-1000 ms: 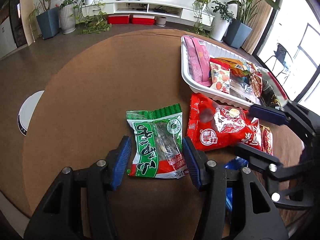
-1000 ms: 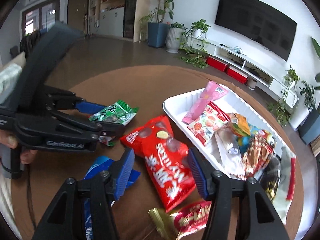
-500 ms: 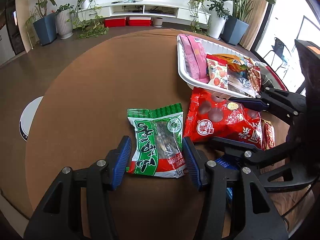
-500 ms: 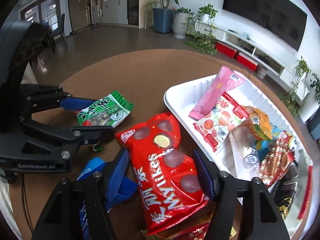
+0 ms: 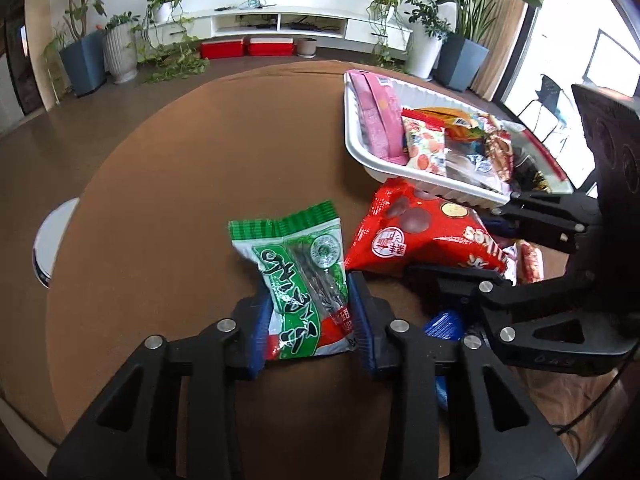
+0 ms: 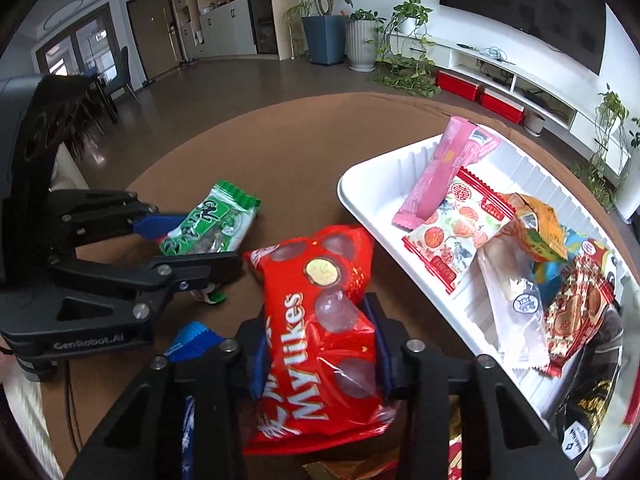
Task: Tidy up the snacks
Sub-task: 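Grasp the green packet with the left gripper while the right grasps the red Mylikes bag, then lift and carry the green packet and Mylikes bag over the white tray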
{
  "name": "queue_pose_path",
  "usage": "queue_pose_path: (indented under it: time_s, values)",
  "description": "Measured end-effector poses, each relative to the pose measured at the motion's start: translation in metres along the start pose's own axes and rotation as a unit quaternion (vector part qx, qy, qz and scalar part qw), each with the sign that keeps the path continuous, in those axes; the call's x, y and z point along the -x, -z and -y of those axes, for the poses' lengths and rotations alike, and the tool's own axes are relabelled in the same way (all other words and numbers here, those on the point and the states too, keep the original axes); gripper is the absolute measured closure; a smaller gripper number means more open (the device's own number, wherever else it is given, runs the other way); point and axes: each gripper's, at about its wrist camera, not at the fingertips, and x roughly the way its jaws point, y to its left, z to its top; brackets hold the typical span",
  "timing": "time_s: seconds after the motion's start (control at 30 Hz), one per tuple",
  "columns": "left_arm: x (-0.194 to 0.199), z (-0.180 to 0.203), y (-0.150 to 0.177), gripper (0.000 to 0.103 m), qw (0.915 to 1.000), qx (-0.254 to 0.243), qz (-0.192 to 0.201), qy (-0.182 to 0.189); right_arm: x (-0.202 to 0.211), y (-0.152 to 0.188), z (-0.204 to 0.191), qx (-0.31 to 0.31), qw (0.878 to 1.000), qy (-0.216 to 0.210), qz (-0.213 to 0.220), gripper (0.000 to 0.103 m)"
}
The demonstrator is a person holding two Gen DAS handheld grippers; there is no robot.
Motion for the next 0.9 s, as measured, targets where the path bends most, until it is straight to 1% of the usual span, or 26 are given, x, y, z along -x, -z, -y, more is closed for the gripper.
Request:
queue_pose_path:
  time_s: [0.07, 0.13, 0.43, 0.63, 0.9]
  values:
    - [0.000, 0.001, 0.000, 0.072, 1.0000, -0.003, 0.000, 0.000, 0.002, 0.004, 0.000, -0.007, 1.000, -0.002, 0.004, 0.062]
    - [0.000, 0.001, 0.001, 0.073, 1.0000, -0.002, -0.002, 0.008, 0.004, 0.007, 0.003, -0.019, 1.000, -0.009, 0.009, 0.062]
    - [0.003, 0.003, 0.004, 0.075, 0.9996, 0.004, -0.007, 0.026, 0.011, 0.018, 0.013, -0.089, 0.994, -0.054, 0.023, 0.064]
    - [0.008, 0.004, 0.006, 0.077, 0.9992, 0.011, -0.004, 0.038, 0.018, 0.030, 0.030, -0.146, 0.985, -0.091, 0.032, 0.064]
    - [0.019, 0.005, 0.005, 0.079, 0.9987, 0.016, 0.004, 0.048, 0.029, 0.041, 0.049, -0.203, 0.969, -0.135, 0.045, 0.065]
